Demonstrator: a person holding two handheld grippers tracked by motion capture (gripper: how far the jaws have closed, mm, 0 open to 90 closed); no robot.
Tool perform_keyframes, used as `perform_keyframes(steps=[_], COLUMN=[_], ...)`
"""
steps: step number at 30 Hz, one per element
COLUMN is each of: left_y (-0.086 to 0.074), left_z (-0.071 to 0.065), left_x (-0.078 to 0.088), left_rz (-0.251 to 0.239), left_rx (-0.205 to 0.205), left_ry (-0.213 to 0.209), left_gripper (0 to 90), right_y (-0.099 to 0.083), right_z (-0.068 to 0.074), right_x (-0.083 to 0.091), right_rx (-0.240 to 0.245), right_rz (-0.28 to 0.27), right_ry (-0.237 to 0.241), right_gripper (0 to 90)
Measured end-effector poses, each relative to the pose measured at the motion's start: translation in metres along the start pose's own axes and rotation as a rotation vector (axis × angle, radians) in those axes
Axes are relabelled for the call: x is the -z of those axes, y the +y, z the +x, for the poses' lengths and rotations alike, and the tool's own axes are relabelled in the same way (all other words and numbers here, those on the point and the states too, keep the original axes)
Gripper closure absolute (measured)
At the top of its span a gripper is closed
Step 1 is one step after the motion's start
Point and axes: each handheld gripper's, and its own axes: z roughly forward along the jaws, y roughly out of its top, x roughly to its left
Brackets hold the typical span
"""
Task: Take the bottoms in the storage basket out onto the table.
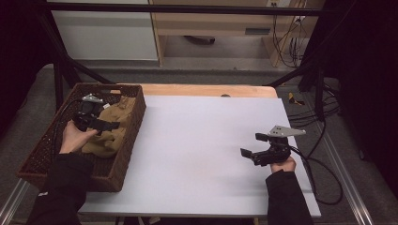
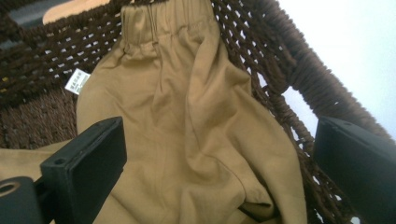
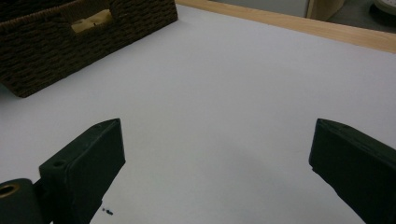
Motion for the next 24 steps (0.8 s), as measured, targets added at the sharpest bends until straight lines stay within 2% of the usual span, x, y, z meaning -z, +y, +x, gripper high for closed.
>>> perform_keyframes(steps=[5, 12, 23, 24], left_y=[-0.006, -0.013, -0.020, -0.021], left_z=[0.005, 0.009, 0.009, 0.009], left_x=[-0.005, -0.013, -0.025, -0.026], left_rz=[0.013, 0.049, 0.143, 0.159], left_rx=[0.021, 0.029, 0.013, 0.023], left_ry=[-0.001, -0.009, 0.026, 0.025], left_gripper=[3.7, 4.6, 6.5, 6.6], right_y=[0.000, 0.000, 0.000, 0.000], right_z=[0.000, 0.000, 0.000, 0.000], right_x=[0.000, 0.000, 0.000, 0.000], right_rx=[0.002, 0.002, 0.000, -0.001], right_rz=[0.001, 0.000, 0.001, 0.000], right_ry=[0.001, 0.002, 0.003, 0.003], right_gripper=[4.0, 4.0, 4.0, 4.0])
